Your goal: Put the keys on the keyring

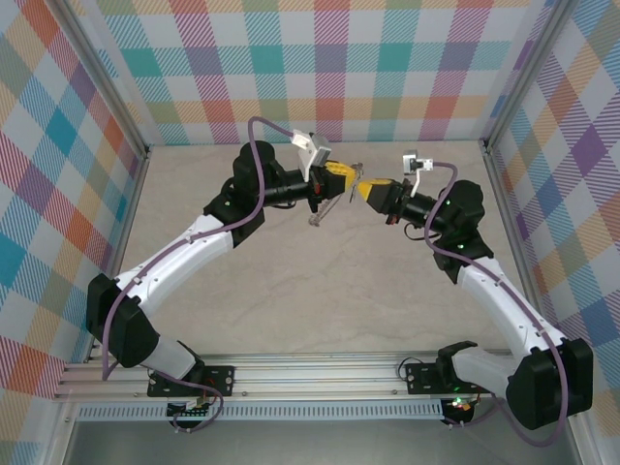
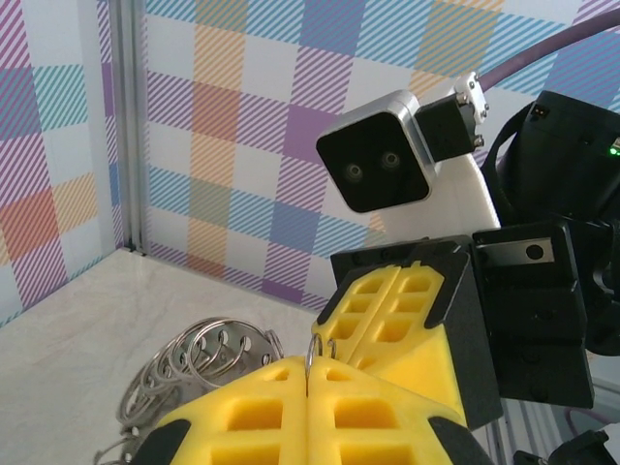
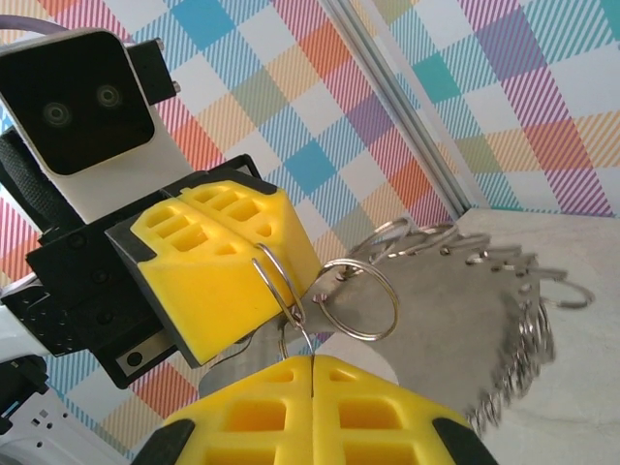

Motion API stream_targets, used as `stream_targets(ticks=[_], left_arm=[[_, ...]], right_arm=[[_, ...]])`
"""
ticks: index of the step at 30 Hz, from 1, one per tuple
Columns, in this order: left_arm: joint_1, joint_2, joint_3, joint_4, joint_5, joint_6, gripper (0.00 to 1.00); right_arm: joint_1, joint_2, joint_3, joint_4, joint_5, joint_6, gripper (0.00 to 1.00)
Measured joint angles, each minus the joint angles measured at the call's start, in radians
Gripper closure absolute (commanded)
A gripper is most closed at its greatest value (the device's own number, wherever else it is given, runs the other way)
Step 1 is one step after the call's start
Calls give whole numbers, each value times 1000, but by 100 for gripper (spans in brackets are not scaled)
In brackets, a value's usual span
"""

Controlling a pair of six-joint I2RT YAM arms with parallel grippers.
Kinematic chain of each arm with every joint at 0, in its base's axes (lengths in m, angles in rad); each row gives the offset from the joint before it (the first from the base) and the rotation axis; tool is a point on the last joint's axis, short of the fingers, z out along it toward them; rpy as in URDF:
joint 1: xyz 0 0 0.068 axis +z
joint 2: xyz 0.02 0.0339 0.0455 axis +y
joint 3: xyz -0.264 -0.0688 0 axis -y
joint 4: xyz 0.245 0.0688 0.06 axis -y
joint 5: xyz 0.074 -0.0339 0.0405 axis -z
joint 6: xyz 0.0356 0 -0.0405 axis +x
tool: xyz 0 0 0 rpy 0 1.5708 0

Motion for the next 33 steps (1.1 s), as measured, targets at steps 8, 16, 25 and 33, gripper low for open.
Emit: stream_targets(ticks=[8, 16, 25, 33], left_arm=[[-1, 0, -6, 29, -32, -5, 100], [-1, 0, -6, 30, -23, -17, 100], [10, 0, -22, 63, 27, -82, 100], [35, 0, -55, 135, 74, -181, 100]], right_arm=[[-34, -135, -13, -149, 2, -54, 71], [-70, -158, 1, -194, 26, -54, 66], [-72, -75, 71, -156, 47, -11, 65], [-74, 3, 83, -53, 46, 57, 74]])
